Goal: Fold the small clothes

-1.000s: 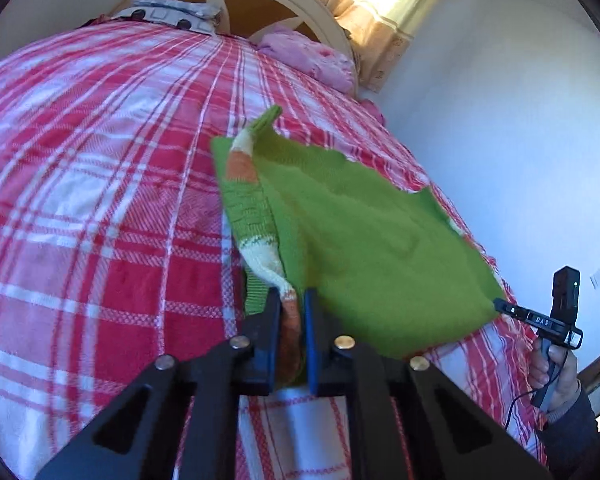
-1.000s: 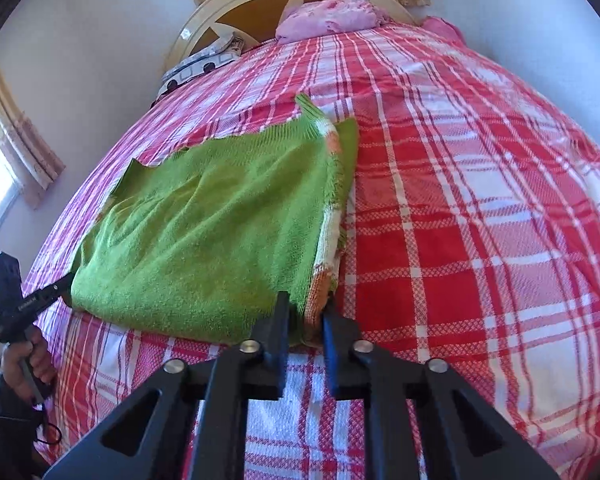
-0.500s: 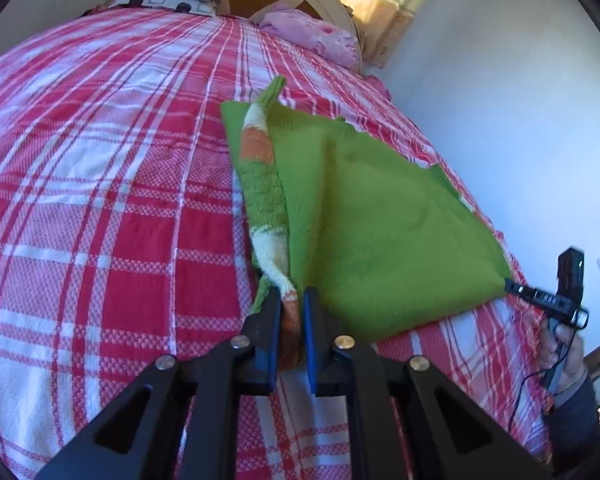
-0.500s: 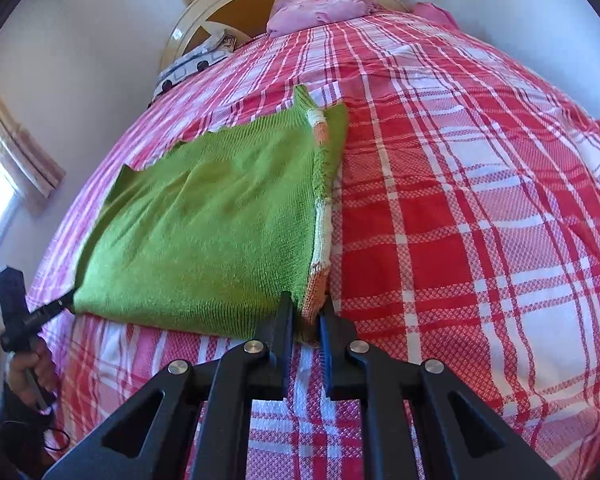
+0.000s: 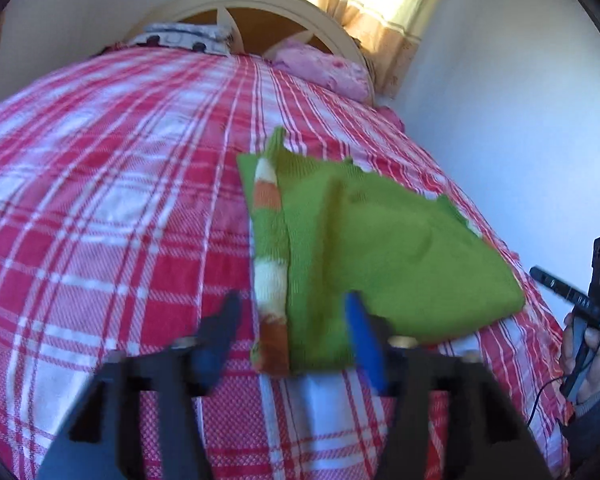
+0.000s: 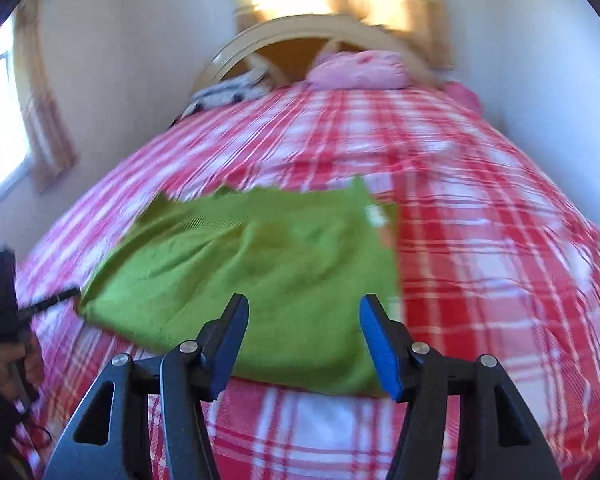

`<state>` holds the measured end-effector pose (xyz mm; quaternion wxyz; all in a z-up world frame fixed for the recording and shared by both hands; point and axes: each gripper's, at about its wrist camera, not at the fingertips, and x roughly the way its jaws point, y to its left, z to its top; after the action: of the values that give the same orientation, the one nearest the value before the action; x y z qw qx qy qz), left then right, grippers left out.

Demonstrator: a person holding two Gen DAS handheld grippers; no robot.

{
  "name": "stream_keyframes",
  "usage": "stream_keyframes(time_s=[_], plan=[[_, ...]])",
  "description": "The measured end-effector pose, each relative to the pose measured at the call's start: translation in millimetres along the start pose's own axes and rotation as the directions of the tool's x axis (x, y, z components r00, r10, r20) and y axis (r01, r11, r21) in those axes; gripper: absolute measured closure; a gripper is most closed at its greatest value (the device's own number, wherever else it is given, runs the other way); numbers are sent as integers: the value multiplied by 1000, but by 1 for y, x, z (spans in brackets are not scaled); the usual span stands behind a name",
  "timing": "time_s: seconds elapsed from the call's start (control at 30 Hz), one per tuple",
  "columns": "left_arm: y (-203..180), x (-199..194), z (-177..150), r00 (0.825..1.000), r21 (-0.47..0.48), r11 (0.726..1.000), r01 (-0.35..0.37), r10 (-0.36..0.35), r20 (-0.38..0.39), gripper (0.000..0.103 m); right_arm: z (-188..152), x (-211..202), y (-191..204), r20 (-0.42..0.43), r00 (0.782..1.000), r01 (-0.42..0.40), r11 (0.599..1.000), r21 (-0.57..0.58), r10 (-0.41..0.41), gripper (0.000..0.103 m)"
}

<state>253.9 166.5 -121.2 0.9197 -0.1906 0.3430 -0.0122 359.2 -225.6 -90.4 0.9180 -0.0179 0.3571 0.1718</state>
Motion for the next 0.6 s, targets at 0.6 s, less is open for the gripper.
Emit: stream_keyframes(time_s=[0.6], plan=[[-13, 37, -11, 986, 134, 981, -142, 152, -72, 33, 17, 38, 69, -77, 996, 40, 995, -87, -47, 41]])
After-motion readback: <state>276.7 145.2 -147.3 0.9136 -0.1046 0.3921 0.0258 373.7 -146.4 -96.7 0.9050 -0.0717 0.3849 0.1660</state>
